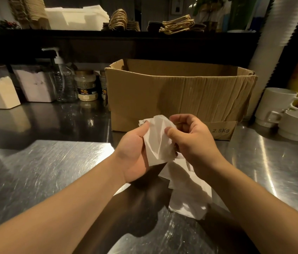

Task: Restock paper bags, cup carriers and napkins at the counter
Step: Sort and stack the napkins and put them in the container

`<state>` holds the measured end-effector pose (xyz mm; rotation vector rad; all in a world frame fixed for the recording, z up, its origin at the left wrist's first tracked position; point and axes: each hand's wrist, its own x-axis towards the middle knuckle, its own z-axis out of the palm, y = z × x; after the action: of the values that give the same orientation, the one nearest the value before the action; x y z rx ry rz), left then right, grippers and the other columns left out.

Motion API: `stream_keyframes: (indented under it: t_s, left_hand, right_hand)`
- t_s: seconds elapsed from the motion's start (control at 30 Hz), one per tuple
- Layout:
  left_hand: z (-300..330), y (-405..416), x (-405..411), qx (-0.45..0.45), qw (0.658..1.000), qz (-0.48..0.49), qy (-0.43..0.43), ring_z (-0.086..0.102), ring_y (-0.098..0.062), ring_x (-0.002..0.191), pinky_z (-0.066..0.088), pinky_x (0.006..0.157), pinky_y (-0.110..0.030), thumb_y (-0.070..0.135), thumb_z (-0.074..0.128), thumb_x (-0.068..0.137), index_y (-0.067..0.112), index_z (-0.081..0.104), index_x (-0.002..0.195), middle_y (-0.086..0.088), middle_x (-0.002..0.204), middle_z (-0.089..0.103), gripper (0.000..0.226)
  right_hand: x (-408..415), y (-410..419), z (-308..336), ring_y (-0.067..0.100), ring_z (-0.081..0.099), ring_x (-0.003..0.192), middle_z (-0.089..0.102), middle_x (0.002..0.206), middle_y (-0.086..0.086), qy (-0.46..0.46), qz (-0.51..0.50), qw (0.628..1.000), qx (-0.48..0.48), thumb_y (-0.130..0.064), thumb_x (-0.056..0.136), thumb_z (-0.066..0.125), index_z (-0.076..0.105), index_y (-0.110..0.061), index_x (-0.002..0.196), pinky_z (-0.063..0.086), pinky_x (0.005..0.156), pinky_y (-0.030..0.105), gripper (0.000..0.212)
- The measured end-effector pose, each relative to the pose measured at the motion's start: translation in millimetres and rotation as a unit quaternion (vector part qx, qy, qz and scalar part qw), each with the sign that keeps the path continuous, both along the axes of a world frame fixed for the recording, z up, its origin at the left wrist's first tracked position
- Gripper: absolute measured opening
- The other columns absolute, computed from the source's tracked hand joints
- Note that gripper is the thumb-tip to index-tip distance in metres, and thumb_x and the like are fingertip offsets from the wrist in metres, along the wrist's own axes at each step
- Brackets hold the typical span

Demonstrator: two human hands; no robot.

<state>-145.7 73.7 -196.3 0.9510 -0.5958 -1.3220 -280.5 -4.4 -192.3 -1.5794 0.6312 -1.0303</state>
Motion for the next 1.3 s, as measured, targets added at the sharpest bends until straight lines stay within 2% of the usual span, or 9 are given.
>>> stream_keyframes:
  t_s: [0.1, 0.2, 0.4, 0.57, 0.8, 0.87, 0.97, 1.2, 1.3]
  left_hand:
    - [3, 2, -2, -0.005, 0.999, -0.031, -0.034, 0.069, -0.03, 0.104, 0.06, 0.088, -0.047, 0.051, 0.046, 0.098, 0.027, 0.063, 0.124, -0.009, 0.105, 0.077, 0.04]
    - [2, 6, -2, -0.015, 0.996, -0.057, -0.069, 0.064, -0.03, 0.102, 0.054, 0.096, -0.05, 0.023, 0.075, 0.068, 0.02, 0.066, 0.123, -0.012, 0.1, 0.073, 0.056]
    - [2, 5, -5, 0.061, 0.968, -0.048, -0.238, 0.068, -0.027, 0.105, 0.056, 0.096, -0.046, 0.0, 0.057, 0.098, 0.018, 0.066, 0.121, -0.008, 0.105, 0.074, 0.031]
    - [2, 5, -4, 0.09, 0.97, -0.047, -0.22, 0.063, -0.033, 0.112, 0.051, 0.104, -0.052, -0.001, 0.051, 0.1, 0.014, 0.062, 0.123, -0.016, 0.115, 0.068, 0.03]
    - [6, 7, -6, 0.093, 0.97, -0.045, -0.218, 0.061, -0.031, 0.108, 0.054, 0.094, -0.045, -0.003, 0.05, 0.098, 0.015, 0.061, 0.114, -0.014, 0.112, 0.064, 0.026]
    - [7, 8, -5, 0.092, 0.967, -0.045, -0.233, 0.06, -0.031, 0.107, 0.054, 0.093, -0.044, -0.003, 0.05, 0.097, 0.015, 0.062, 0.11, -0.013, 0.111, 0.064, 0.025]
    - [8, 9, -4, 0.09, 0.968, -0.055, -0.229, 0.059, -0.035, 0.111, 0.054, 0.099, -0.049, -0.004, 0.054, 0.093, 0.015, 0.062, 0.109, -0.014, 0.113, 0.065, 0.026]
    - [5, 11, 0, 0.072, 0.975, -0.15, -0.148, 0.066, -0.034, 0.106, 0.055, 0.098, -0.049, 0.018, 0.075, 0.075, 0.023, 0.056, 0.132, -0.016, 0.116, 0.066, 0.06]
    - [4, 11, -1, 0.08, 0.976, -0.173, -0.108, 0.067, -0.034, 0.102, 0.056, 0.092, -0.046, 0.025, 0.074, 0.076, 0.021, 0.053, 0.138, -0.018, 0.117, 0.065, 0.066]
  right_hand:
    - [-1, 0, 0, 0.02, 0.068, 0.102, 0.069, 0.11, 0.0, 0.011, 0.005, 1.0, -0.006, -0.013, 0.09, 0.075, 0.063, -0.026, 0.113, 0.063, 0.083, 0.039, 0.029]
    - [-2, 0, -1, 0.019, 0.069, 0.1, 0.07, 0.107, 0.0, 0.022, 0.014, 0.999, -0.025, -0.015, 0.089, 0.076, 0.065, -0.023, 0.116, 0.063, 0.081, 0.035, 0.03]
    - [-4, 2, -1, 0.014, 0.068, 0.101, 0.069, 0.108, -0.007, 0.046, 0.05, 0.995, -0.067, -0.013, 0.088, 0.078, 0.064, -0.03, 0.113, 0.064, 0.075, 0.033, 0.033]
    - [-5, 0, 2, 0.013, 0.066, 0.1, 0.066, 0.107, -0.011, 0.068, 0.026, 0.994, -0.078, -0.015, 0.091, 0.073, 0.061, -0.032, 0.111, 0.064, 0.074, 0.034, 0.029]
    - [-6, -6, 5, 0.014, 0.063, 0.101, 0.062, 0.115, -0.006, 0.103, 0.016, 0.993, -0.054, -0.023, 0.091, 0.074, 0.059, -0.03, 0.122, 0.061, 0.063, 0.023, 0.035]
    - [-9, -8, 9, 0.014, 0.065, 0.1, 0.063, 0.121, -0.005, 0.138, 0.045, 0.989, -0.023, -0.029, 0.09, 0.075, 0.06, -0.028, 0.129, 0.06, 0.064, 0.021, 0.042]
    - [-14, -10, 14, 0.022, 0.073, 0.089, 0.074, 0.107, 0.001, 0.098, 0.126, 0.985, 0.067, -0.02, 0.087, 0.076, 0.069, -0.025, 0.112, 0.064, 0.069, 0.032, 0.026]
    - [-12, -11, 11, 0.027, 0.074, 0.093, 0.078, 0.095, 0.0, 0.013, 0.167, 0.979, 0.115, -0.022, 0.069, 0.079, 0.075, -0.022, 0.107, 0.064, 0.078, 0.043, 0.039]
    - [-13, -8, 11, 0.025, 0.073, 0.096, 0.077, 0.095, -0.004, 0.041, 0.147, 0.985, 0.077, -0.031, 0.07, 0.078, 0.075, -0.024, 0.107, 0.062, 0.067, 0.034, 0.038]
